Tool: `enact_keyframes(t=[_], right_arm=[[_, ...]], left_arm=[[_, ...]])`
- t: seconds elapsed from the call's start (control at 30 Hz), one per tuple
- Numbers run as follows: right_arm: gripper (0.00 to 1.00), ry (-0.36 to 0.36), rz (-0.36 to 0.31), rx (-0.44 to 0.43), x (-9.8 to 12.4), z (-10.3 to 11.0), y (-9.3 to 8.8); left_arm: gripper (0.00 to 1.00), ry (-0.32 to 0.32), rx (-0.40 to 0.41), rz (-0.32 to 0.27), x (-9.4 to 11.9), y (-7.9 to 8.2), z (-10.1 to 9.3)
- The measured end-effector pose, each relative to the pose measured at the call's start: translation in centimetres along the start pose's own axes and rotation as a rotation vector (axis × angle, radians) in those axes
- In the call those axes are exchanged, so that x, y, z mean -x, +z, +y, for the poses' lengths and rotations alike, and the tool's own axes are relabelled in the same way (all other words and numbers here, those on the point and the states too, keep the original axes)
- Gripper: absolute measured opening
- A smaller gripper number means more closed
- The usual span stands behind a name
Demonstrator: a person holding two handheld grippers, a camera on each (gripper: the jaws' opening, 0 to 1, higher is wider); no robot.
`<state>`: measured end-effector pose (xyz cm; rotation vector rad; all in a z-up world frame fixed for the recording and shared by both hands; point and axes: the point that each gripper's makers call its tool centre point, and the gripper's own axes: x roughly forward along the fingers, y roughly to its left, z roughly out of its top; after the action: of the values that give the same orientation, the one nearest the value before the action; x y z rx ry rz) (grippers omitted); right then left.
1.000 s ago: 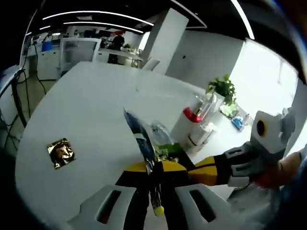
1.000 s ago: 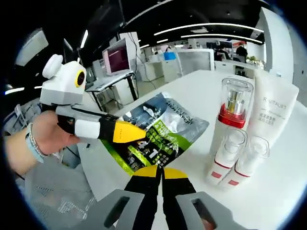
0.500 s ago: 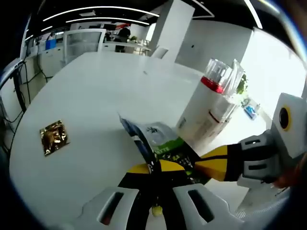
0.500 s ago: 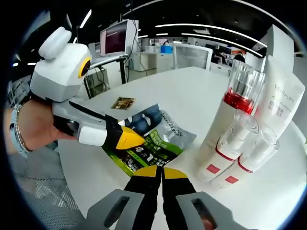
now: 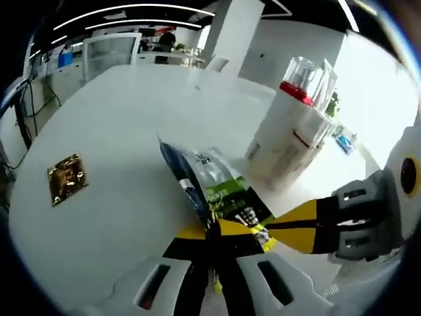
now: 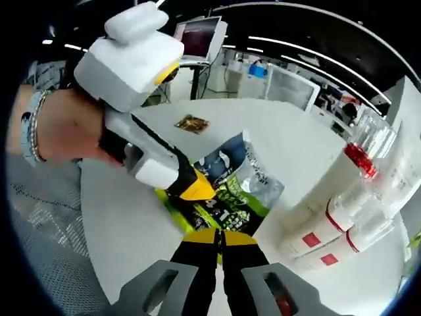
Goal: Arrange the skincare products in the storage area until every visible bottle or jar stands upright without overlapping.
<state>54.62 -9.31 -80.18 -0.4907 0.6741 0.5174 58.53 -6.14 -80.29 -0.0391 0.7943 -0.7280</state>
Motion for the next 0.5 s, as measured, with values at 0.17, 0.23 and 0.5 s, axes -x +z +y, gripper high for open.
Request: enact_keyframes(t=[0.17,0.23,0.5], right_arm=[[0.0,0.019,-0.009,-0.041,-0.3,-0.4,-0.4],[0.0,0.017,-0.002,-0.052,-0.2,-0.5,-0.7],[0.0,0.004,0.004,-0.04,-0.2,-0.3,-0.7]], left_arm=[[0.04,0.025,-0.015,0.024,0.2,0.1,0.0],[0.11,0.084,-0.028,0.046,0.9,0.1,1.1],[0.03,0.18,-0.136,0.02,3.4,2.0,2.8]])
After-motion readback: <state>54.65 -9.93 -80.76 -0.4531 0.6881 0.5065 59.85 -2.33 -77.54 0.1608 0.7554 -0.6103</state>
